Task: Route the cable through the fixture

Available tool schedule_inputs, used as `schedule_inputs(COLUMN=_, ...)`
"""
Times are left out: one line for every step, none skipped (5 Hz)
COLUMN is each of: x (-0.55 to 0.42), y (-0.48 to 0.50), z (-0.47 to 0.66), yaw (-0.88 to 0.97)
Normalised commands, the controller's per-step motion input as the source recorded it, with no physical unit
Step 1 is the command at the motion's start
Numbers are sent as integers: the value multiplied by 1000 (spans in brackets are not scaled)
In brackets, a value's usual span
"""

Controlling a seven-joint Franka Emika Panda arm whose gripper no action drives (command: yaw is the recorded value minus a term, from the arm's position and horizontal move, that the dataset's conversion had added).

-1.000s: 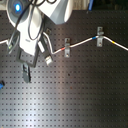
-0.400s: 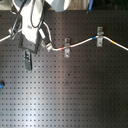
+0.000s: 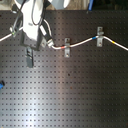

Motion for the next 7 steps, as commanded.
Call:
schedule_inputs(x=-168, y=241, z=80, yaw=605)
schedule_inputs(x=-185, y=263, z=158, yaw=520)
schedule_inputs(x=-211, y=198, z=227, yaw=643)
schedule_inputs(x=-239, y=162, z=225, yaw=614)
schedule_inputs(x=-196, y=226, z=143, yaw=480)
schedule_inputs(x=243, y=249, z=454, yaw=271)
schedule_inputs(x=374, y=167, z=662, yaw=226)
